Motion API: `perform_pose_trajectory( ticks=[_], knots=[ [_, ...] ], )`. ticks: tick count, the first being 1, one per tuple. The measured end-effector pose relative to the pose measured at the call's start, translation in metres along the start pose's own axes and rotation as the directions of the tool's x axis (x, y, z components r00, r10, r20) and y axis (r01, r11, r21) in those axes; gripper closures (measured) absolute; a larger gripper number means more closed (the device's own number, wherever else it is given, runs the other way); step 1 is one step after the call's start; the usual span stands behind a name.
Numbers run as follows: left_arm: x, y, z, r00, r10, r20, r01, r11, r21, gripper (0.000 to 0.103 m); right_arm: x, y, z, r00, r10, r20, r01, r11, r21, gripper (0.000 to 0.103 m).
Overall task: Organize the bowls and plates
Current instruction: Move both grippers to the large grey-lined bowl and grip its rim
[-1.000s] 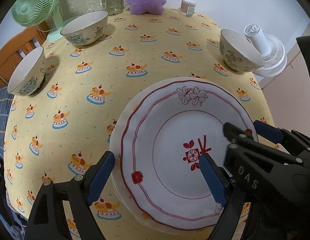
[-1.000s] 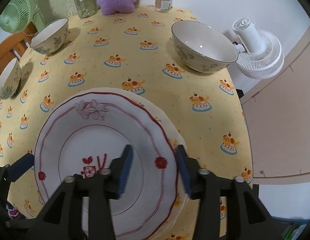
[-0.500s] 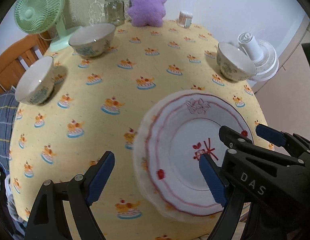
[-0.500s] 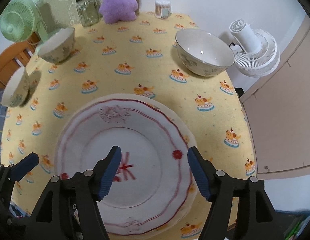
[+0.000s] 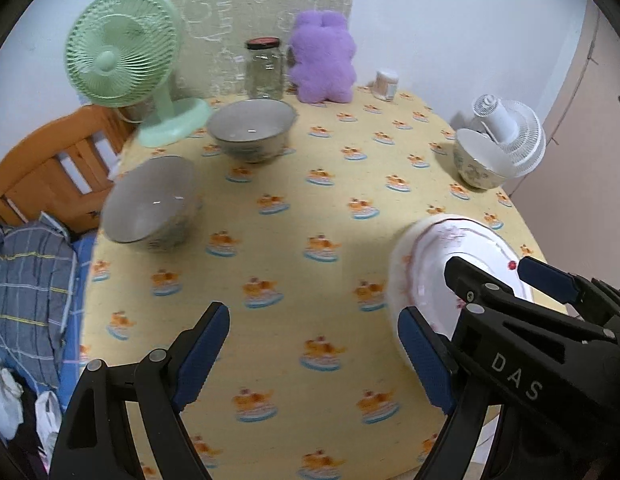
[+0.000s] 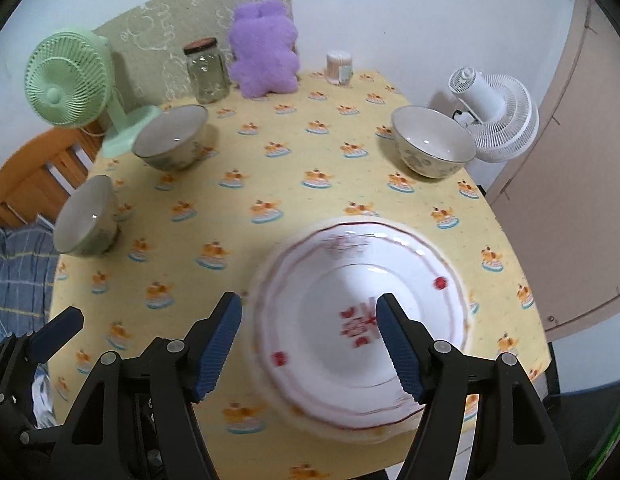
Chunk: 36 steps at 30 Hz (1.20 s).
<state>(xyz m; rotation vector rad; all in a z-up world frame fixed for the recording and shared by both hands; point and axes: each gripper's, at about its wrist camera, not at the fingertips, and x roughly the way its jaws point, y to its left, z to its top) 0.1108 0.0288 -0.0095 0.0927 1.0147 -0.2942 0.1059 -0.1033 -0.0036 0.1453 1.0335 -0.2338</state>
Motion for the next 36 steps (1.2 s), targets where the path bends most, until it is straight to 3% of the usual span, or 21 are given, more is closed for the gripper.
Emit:
perform_pose_trajectory(
  ticks=[11,18,24,36],
  knots=[
    [-0.009,0.055,0.005,0.997,0.078,0.030,-0.075,0.993,-0.093,0.016,-0.008,0.063,0.014,0.999,0.020,0.040,-0.016,0.996,-0.093,0.030],
    [-0.002,0.088,0.016,0.981,0.191,0.029,-0.185,0.971,-0.153,0.016,0.011,0.102,0.029,0.986,0.164,0.021,-0.160,0.978,-0.135,0.030],
    [0.012,0.127,0.031,0.974,0.224,0.037,-0.213,0.957,-0.195,0.016,0.028,0.148,0.048,0.978,0.206,0.026,-0.201,0.970,-0.139,0.030],
    [0.064,0.190,0.072,0.980,0.192,0.051,-0.182,0.971,-0.153,0.023,0.073,0.211,0.084,0.990,0.125,0.070,-0.118,0.988,-0.097,0.030]
  ],
)
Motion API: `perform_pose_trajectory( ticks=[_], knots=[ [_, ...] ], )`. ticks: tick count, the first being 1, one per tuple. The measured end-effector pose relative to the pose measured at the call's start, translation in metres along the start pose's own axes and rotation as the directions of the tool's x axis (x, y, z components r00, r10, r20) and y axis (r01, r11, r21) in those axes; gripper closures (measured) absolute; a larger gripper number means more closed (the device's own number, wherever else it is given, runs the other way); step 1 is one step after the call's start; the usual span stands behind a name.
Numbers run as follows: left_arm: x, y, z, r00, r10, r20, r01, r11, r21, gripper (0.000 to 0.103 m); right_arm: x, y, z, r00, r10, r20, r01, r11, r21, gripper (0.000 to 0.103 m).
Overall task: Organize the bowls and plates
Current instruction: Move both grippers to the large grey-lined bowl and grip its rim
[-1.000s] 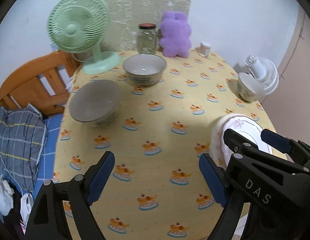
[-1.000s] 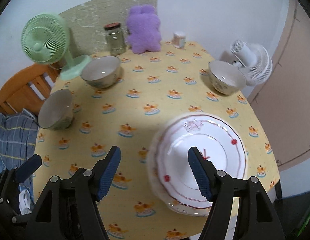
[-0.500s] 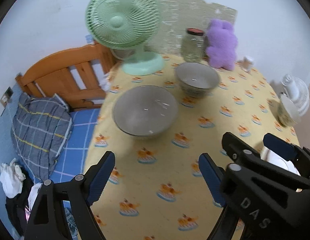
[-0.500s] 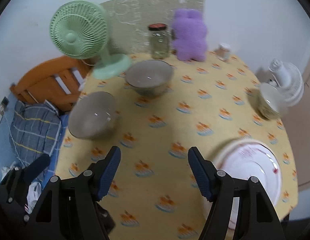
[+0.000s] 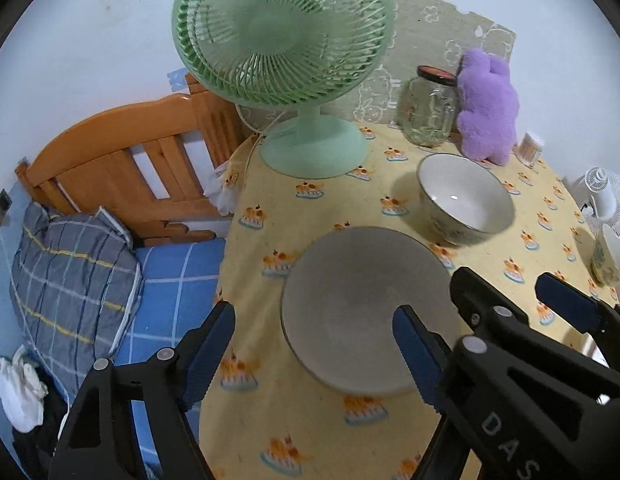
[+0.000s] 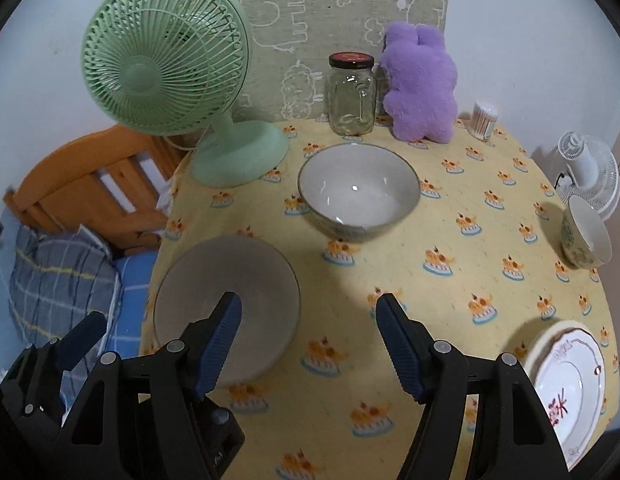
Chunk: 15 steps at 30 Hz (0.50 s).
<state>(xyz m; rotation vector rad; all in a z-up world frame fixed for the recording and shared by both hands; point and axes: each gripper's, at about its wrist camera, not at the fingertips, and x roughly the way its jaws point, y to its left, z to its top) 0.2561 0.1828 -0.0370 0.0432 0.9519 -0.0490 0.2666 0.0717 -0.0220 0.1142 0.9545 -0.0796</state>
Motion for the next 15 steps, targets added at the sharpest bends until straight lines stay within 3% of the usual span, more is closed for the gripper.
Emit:
perform_pose_trajectory(
  ticks=[9,12,13,15],
  knots=[
    [0.049,0.009,0.010,0.996,-0.047,-0.071,0.047,0.999,0.004,0.045,0.051,0.010,0.007,0.997,-0.038,-0.074,0.040,0.999,0.027,0.047],
    [0.057,0.010,0.009,0.994,-0.054,-0.092,0.054,0.999,0.000,0.059,0.062,0.012,0.007,0.994,-0.024,-0.103,0.028,0.999,0.032,0.064],
    [0.060,0.011,0.009,0.994,-0.054,-0.099,0.054,0.999,-0.002,0.062,0.065,0.013,0.006,0.994,-0.015,-0.110,0.018,0.999,0.032,0.075],
    [0.063,0.011,0.009,0.992,-0.051,-0.115,0.051,0.999,-0.003,0.078,0.069,0.013,0.006,0.994,-0.015,-0.109,0.018,1.000,0.024,0.080]
  ],
)
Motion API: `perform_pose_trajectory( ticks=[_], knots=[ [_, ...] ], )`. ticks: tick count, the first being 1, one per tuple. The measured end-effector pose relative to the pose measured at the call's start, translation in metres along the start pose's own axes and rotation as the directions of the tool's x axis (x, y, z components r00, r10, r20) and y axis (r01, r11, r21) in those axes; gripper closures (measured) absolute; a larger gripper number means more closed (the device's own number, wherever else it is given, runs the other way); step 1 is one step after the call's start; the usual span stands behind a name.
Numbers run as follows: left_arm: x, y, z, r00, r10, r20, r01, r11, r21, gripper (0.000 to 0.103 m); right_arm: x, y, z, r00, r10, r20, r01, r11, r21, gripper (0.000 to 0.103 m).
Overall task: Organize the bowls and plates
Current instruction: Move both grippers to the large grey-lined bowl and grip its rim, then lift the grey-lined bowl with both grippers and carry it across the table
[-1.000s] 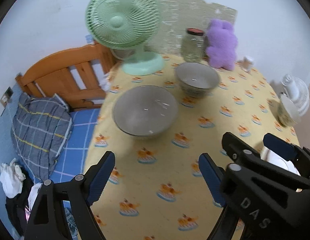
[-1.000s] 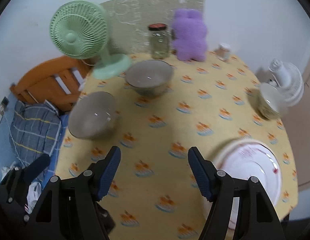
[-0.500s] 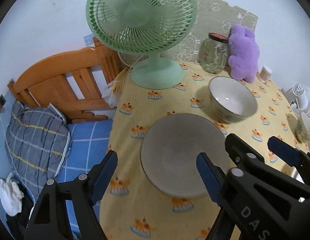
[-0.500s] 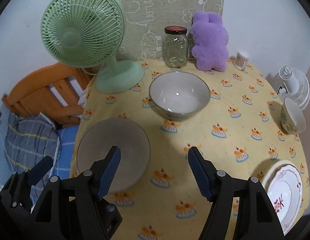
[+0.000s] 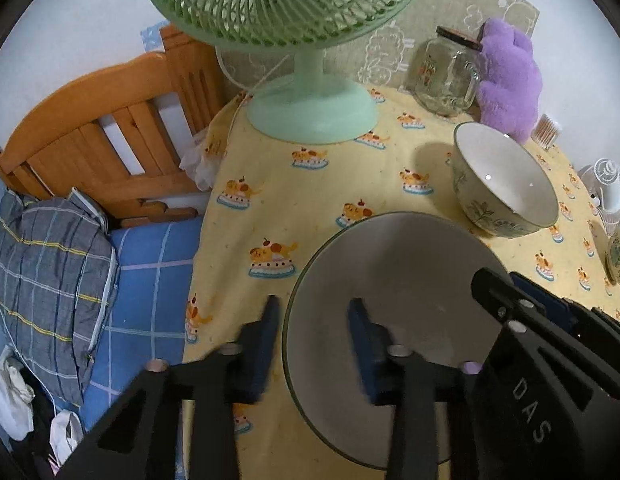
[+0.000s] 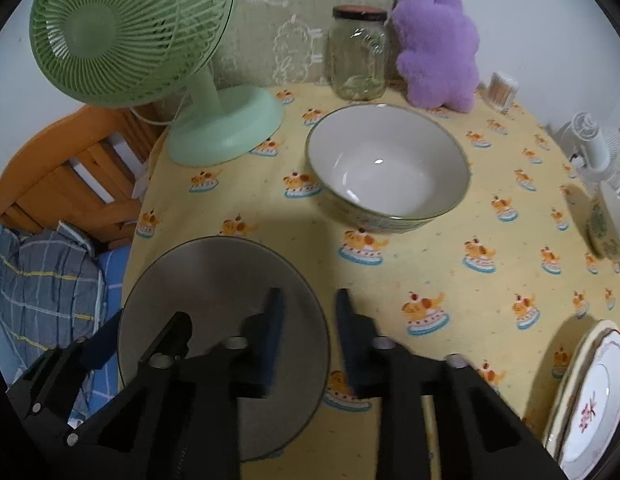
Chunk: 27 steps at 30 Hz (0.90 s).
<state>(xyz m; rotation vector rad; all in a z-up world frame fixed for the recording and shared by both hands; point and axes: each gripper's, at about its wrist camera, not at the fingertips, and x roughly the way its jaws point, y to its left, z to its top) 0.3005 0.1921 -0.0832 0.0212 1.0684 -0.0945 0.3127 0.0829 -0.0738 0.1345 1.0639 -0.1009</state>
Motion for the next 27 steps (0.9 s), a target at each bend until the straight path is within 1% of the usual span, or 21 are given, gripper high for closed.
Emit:
perform_pose_trajectory(
  ticks=[2,10,16,27],
  knots=[
    [0.000,-0.002,0.000,1.000,0.012,-0.004,-0.012,1.000,0.003,0.078,0.001,-0.001,0.000,1.000,-0.001,0.001,0.001,1.000,-0.005,0.083],
    [-0.006,-0.008,-0.003,0.999,0.042,-0.006,-0.042,0.999,0.013,0.079,-0.002,-0.005,-0.002,0.999,0.016,-0.032,-0.016,1.000,-0.023,0.083],
    [-0.015,-0.019,-0.016,0.999,0.044,-0.032,-0.044,0.999,0.002,0.079,-0.012,-0.016,-0.013,0.999,0.016,-0.046,-0.018,0.999,-0.039,0.083],
    [-0.042,-0.061,-0.054,0.998,0.049,-0.050,-0.050,0.999,-0.018,0.079,-0.043,-0.066,-0.048,0.997,0.020,-0.073,-0.024,0.998,-0.055,0.083]
  ],
)
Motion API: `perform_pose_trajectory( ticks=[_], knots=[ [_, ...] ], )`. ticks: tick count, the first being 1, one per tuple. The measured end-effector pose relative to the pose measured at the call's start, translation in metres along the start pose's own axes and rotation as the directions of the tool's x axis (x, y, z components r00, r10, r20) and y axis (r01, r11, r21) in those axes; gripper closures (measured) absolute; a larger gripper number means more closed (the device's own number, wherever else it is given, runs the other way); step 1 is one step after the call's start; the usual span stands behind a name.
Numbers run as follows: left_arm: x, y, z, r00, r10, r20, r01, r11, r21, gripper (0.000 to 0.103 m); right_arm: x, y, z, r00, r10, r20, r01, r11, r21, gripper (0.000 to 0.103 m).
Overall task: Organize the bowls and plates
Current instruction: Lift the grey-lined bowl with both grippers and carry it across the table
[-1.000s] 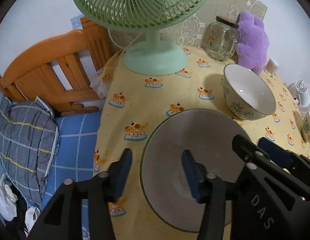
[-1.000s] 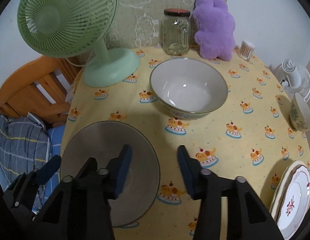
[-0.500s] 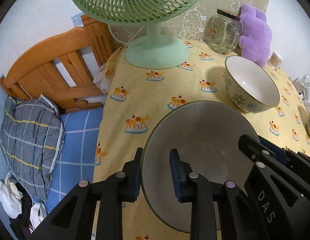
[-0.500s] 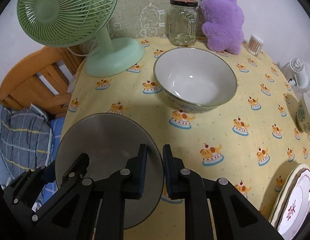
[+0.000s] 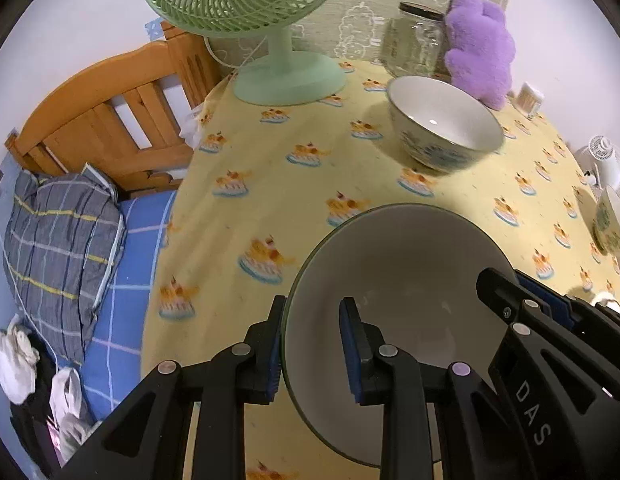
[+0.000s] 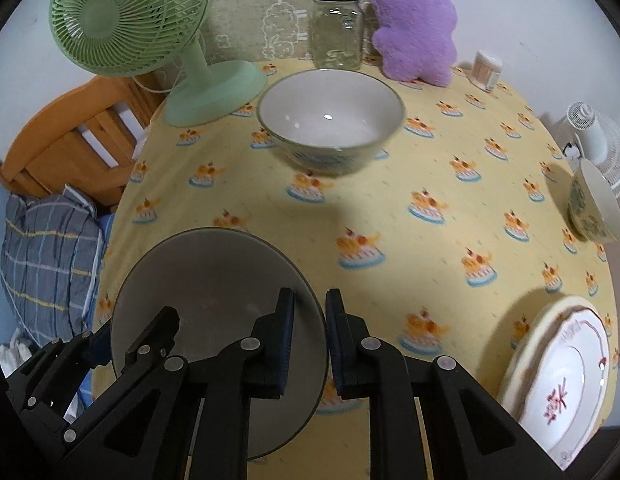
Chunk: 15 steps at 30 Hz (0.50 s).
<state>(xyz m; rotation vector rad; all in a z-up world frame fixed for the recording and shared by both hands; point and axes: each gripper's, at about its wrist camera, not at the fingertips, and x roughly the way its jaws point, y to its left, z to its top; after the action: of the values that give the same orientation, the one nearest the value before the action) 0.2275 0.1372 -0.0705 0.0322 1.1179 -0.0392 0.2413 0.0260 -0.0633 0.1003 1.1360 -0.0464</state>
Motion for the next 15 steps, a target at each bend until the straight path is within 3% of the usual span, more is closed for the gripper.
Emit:
perform_pose_trajectory(
  ticks=[15],
  knots=[
    [-0.037,-0.055,-0.065,1.000,0.025,-0.015,-0.026,0.999,-0.025,0.079,-0.041,-0.056,-0.057,1.000,0.011,-0.012,-0.012,0.998,-0.064,0.083]
  ],
)
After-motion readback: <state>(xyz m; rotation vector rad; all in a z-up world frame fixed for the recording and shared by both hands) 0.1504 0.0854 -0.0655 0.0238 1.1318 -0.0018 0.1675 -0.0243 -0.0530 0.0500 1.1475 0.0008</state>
